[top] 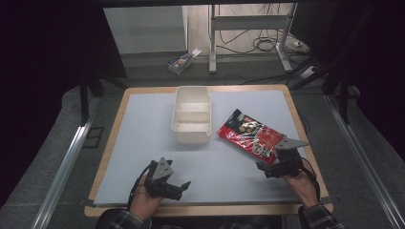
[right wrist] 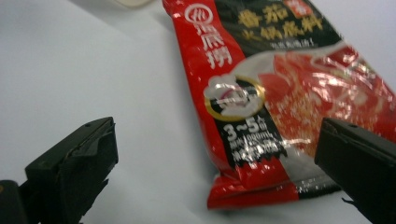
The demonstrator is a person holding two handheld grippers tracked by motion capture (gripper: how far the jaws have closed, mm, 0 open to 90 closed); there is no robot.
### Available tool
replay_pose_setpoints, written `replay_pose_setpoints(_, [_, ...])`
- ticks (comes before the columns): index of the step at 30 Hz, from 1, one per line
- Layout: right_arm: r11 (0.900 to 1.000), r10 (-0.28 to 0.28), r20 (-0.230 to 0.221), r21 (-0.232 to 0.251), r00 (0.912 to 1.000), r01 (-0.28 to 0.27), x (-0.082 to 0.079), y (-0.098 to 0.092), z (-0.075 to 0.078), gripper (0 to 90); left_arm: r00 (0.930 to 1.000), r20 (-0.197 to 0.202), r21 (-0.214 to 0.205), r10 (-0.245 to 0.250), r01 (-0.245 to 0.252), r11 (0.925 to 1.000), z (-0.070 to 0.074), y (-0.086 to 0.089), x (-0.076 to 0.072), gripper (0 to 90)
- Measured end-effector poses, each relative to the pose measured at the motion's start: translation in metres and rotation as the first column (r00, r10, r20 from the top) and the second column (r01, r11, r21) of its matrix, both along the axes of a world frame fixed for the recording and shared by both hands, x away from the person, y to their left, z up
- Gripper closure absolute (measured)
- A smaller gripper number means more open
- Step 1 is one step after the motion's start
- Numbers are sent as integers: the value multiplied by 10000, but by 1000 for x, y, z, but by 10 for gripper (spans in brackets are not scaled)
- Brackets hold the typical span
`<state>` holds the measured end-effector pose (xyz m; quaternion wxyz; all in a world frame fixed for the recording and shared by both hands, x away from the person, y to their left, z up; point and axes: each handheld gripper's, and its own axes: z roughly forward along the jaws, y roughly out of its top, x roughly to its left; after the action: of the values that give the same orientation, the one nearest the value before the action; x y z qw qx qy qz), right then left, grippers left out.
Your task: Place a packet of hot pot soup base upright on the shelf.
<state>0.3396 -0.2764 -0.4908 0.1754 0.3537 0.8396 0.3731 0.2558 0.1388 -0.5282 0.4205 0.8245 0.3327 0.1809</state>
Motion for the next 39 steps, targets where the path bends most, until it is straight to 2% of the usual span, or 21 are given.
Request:
replay_pose_setpoints(4, [9999,-55,-277,113,9996,58,4,-5,-5,0,9999,-10,196,-136,137,9997,-2,-2,0,7])
replay_pose_setpoints(7, [9998,36,-276,192,9996,-30,5,-5,-6,0,9997,-80,290,-215,217,9993,-3,-4,0,7])
replay_pose_setpoints(14, [9999,91,-174,-120,9998,-93,6,-1,-8,0,9998,-57,256,-199,201,9995,-2,-3,0,7])
replay_pose_setpoints(22, [9976,-386,-132,-575,9992,378,11,-5,-9,0,9997,-100,288,-240,242,9993,-3,-5,0,6])
replay_pose_setpoints(26, [9958,-510,-365,-780,9980,480,15,-6,-8,0,9997,-125,285,-227,230,9993,-3,-5,0,6])
replay_pose_setpoints(29, [9963,-681,-400,-551,9969,658,19,-8,-4,0,9996,-152,304,-235,240,9993,-3,-5,0,6])
replay_pose_setpoints(32, [9955,-817,-502,-515,9954,791,21,-9,-2,0,9996,-150,322,-227,232,9992,-4,-5,0,6])
replay_pose_setpoints(34, [9937,-936,-613,-672,9937,895,24,-9,-2,30,9996,-146,328,-226,230,9992,-4,-5,0,6])
replay_pose_setpoints(35, [9924,-1029,-677,-744,9924,978,26,-10,-2,93,9996,-148,325,-227,232,9992,-4,-5,0,6])
replay_pose_setpoints(36, [9924,-1029,-677,-744,9924,978,26,-10,-2,93,9996,-149,327,-226,231,9992,-4,-5,0,6])
replay_pose_setpoints(37, [9920,-1167,-697,-570,9907,1128,29,-12,0,163,9997,-141,328,-218,222,9992,-4,-5,0,6])
replay_pose_setpoints(38, [9920,-1167,-697,-570,9907,1128,29,-12,0,163,9997,-133,331,-216,221,9992,-4,-5,0,6])
replay_pose_setpoints(39, [9911,-1309,-571,-315,9897,1293,31,-15,3,231,9997,-126,332,-216,221,9992,-3,-5,0,6])
